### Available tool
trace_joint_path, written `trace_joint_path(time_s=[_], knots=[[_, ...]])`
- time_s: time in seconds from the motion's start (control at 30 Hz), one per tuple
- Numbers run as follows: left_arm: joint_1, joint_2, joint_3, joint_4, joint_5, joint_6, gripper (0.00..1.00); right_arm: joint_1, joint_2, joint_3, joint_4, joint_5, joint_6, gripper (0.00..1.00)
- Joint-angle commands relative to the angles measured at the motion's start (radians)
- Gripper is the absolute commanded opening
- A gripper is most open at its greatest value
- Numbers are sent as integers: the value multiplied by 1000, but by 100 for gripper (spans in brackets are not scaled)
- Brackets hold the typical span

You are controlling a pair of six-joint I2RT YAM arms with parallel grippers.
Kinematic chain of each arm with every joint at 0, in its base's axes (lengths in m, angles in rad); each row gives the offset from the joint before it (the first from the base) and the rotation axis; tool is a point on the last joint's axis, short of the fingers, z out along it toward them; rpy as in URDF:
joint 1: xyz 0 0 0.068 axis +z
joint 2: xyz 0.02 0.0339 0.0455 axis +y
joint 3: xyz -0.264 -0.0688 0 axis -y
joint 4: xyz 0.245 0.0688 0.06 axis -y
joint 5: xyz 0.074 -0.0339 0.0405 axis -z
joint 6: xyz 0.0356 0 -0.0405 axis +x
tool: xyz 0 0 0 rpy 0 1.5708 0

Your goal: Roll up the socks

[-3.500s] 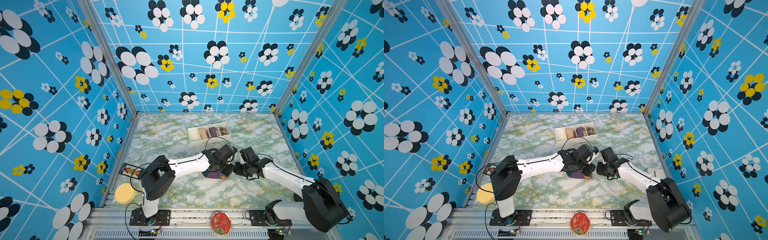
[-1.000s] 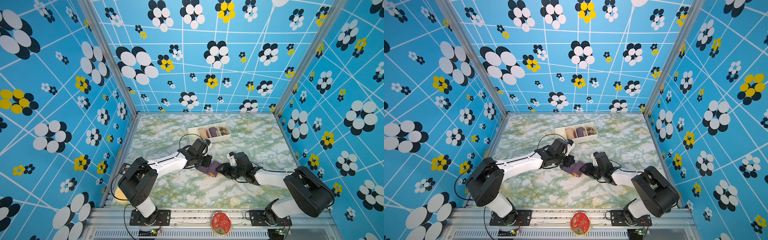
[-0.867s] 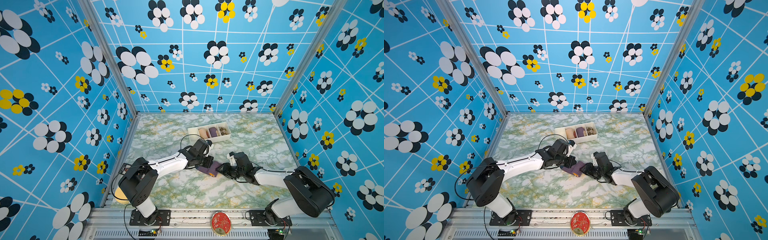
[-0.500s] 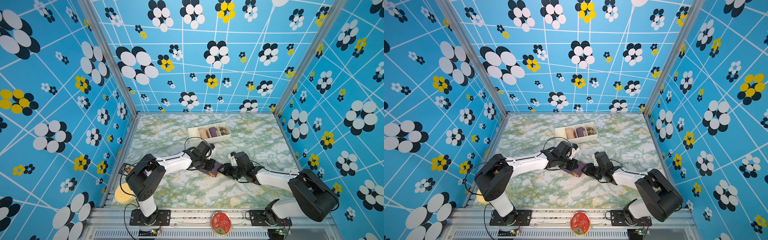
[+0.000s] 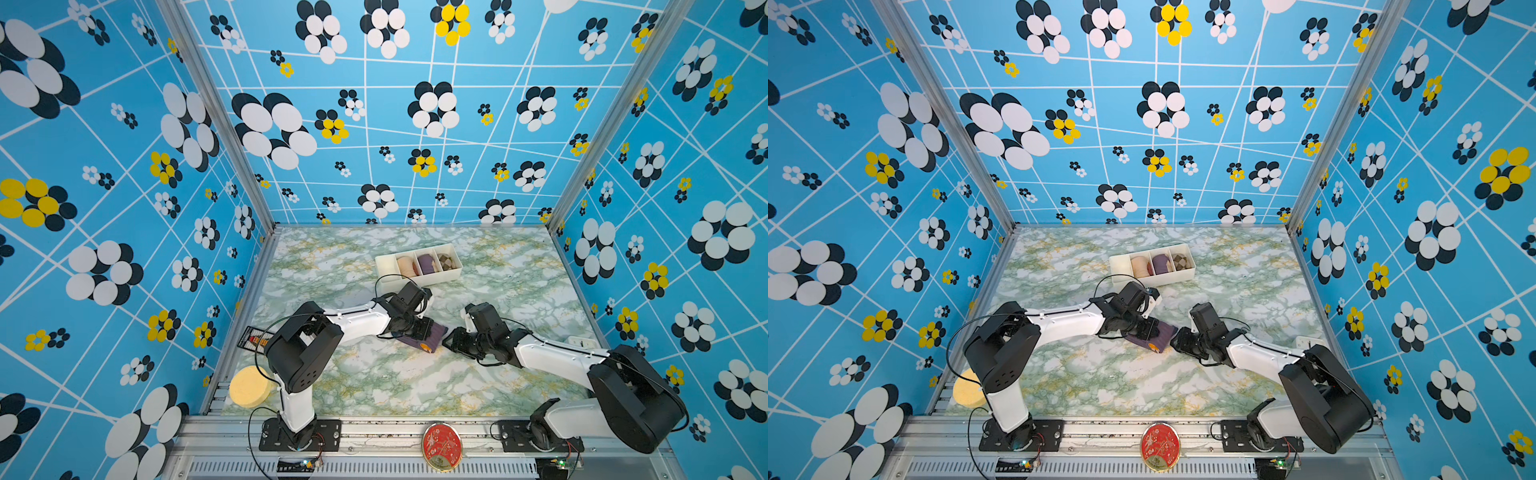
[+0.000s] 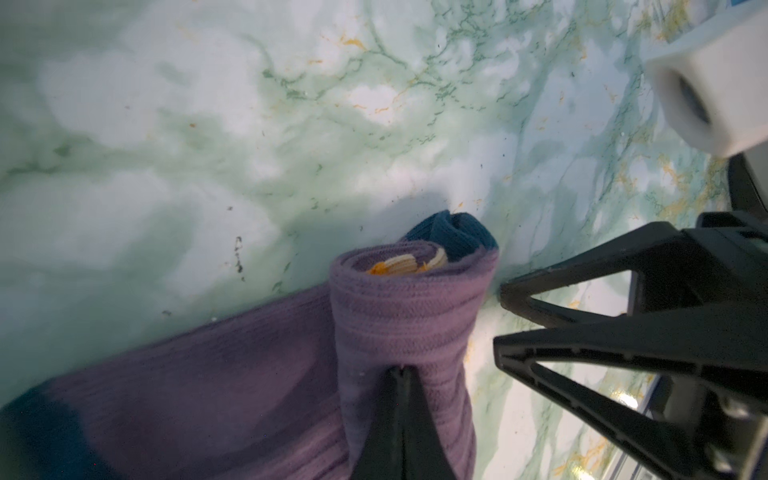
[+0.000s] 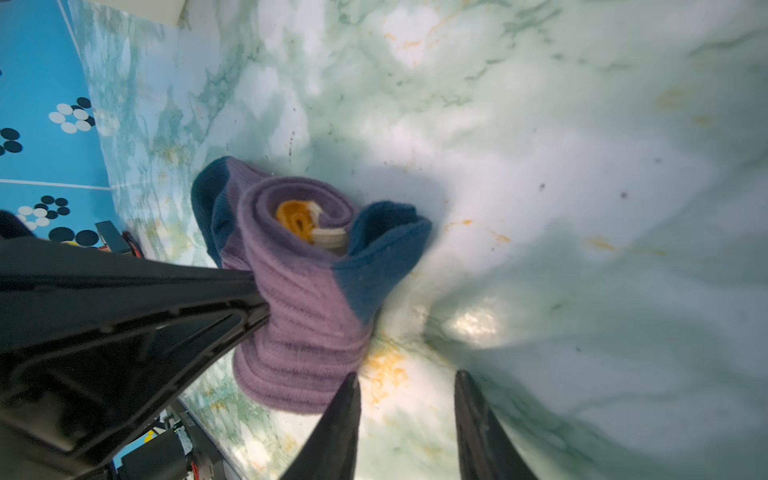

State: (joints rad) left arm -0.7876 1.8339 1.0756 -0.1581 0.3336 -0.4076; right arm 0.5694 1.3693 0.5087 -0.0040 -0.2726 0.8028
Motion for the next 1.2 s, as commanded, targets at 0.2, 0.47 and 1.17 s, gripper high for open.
trace_joint_path(time_s=[0.2,0.47,1.17], knots=[[2,87,-4,-81,-18,13,0,24,37,62,-73,69,-39,36],[2,91,-31,-59,-3,1,0,74,98,134,-159,198,-59,34],[10,113,-76,-40,16,-23,0,106,181,115,-14,243,-35,30]])
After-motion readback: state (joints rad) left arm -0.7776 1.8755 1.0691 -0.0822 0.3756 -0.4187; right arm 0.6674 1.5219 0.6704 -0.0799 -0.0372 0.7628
